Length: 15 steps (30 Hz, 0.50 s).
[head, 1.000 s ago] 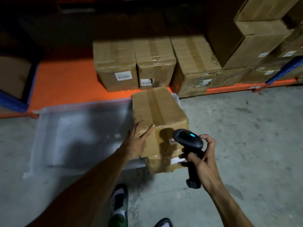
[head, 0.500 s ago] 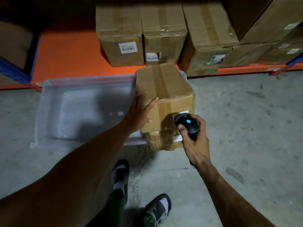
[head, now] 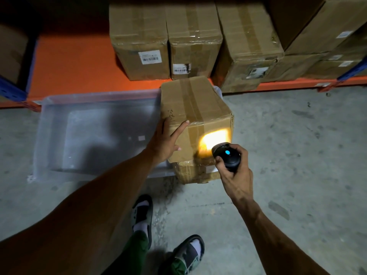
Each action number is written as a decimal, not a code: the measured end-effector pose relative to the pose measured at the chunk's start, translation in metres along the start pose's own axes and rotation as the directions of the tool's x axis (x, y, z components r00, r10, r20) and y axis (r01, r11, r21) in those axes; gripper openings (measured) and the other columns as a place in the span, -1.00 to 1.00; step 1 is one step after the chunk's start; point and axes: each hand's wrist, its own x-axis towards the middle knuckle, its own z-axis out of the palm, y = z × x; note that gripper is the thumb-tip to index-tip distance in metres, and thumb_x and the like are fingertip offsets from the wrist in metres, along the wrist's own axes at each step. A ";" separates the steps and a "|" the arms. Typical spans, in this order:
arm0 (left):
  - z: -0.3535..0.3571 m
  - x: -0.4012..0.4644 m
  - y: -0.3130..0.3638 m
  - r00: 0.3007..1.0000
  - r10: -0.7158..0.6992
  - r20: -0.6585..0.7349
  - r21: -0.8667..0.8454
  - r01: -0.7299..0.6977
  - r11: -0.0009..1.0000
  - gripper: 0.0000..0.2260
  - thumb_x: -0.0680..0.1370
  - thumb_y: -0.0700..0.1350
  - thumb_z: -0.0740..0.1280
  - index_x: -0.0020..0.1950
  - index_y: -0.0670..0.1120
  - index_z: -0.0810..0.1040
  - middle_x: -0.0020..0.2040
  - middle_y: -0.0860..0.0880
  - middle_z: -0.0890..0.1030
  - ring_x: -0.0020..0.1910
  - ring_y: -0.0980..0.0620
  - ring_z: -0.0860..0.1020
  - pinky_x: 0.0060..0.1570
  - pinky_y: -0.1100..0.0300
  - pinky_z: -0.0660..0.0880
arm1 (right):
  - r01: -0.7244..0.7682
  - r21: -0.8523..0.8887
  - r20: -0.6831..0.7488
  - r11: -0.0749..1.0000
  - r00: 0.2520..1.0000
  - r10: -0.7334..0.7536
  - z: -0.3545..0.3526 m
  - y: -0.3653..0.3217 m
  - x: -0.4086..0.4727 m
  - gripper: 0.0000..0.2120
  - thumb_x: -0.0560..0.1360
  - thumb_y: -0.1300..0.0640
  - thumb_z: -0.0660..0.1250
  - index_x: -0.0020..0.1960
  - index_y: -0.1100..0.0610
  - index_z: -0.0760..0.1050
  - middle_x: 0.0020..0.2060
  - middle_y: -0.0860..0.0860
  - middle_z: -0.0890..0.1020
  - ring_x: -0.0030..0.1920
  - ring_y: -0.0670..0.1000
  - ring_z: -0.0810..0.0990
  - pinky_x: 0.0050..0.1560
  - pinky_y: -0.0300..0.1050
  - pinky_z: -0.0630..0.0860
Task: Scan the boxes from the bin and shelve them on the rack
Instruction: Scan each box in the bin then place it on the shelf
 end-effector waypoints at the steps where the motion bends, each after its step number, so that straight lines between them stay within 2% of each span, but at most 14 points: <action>1: 0.001 0.000 0.000 1.000 -0.001 0.001 0.015 0.001 1.000 -0.10 0.45 0.04 0.51 0.60 0.23 -0.01 0.54 -0.29 -0.03 0.53 -0.31 0.00 0.49 -0.14 0.19 | 0.003 0.000 -0.007 1.000 1.000 -0.003 0.001 0.001 0.001 -0.47 0.49 -0.08 0.50 0.31 -0.40 0.30 0.09 -0.20 0.61 0.13 -0.05 0.64 0.09 -0.30 0.54; 4: 0.003 0.001 -0.001 1.000 -0.007 0.017 0.085 0.005 0.996 -0.11 0.49 0.11 0.45 0.60 0.23 -0.11 0.53 -0.32 -0.01 0.52 -0.32 0.03 0.50 -0.15 0.16 | 0.001 0.025 -0.046 1.000 0.999 0.000 0.004 -0.001 0.002 -0.51 0.48 -0.13 0.47 0.26 -0.46 0.31 0.13 -0.14 0.62 0.09 -0.15 0.64 0.02 -0.48 0.53; 8: 0.005 0.001 -0.002 1.000 0.003 0.000 0.170 -0.003 0.985 -0.09 0.49 0.24 0.39 0.59 0.22 -0.20 0.52 -0.32 0.04 0.49 -0.32 0.09 0.48 -0.16 0.18 | -0.015 0.031 -0.062 0.999 0.998 0.017 0.004 -0.007 -0.001 -0.51 0.51 -0.16 0.48 0.21 -0.56 0.28 0.08 -0.34 0.59 0.04 -0.35 0.61 -0.02 -0.56 0.49; 10: 0.006 0.000 -0.005 1.000 0.015 -0.007 0.137 -0.014 0.990 -0.09 0.48 0.24 0.39 0.58 0.24 -0.21 0.52 -0.31 0.03 0.49 -0.33 0.08 0.41 -0.20 0.29 | -0.024 0.042 -0.066 0.999 0.997 0.027 0.003 -0.008 -0.002 -0.53 0.49 -0.18 0.49 0.21 -0.53 0.31 0.07 -0.36 0.60 0.05 -0.41 0.61 -0.03 -0.54 0.50; 12: 0.007 -0.001 -0.005 1.000 0.002 -0.011 0.036 -0.002 0.999 -0.09 0.46 0.23 0.41 0.57 0.29 -0.18 0.52 -0.26 0.02 0.50 -0.32 0.04 0.30 -0.23 0.42 | -0.029 0.051 -0.075 0.998 0.997 0.032 0.002 -0.005 -0.002 -0.52 0.48 -0.16 0.53 0.24 -0.47 0.36 0.09 -0.32 0.62 0.07 -0.41 0.60 -0.02 -0.53 0.51; 15: 0.007 0.002 0.006 0.996 -0.075 -0.043 -0.027 0.074 0.997 -0.10 0.39 0.39 0.37 0.56 0.32 -0.11 0.50 -0.20 0.03 0.49 -0.30 0.03 0.23 -0.24 0.46 | -0.036 0.077 -0.091 0.996 0.995 0.043 0.002 -0.002 -0.003 -0.47 0.46 -0.11 0.57 0.29 -0.39 0.39 0.11 -0.31 0.62 0.09 -0.37 0.61 0.02 -0.51 0.52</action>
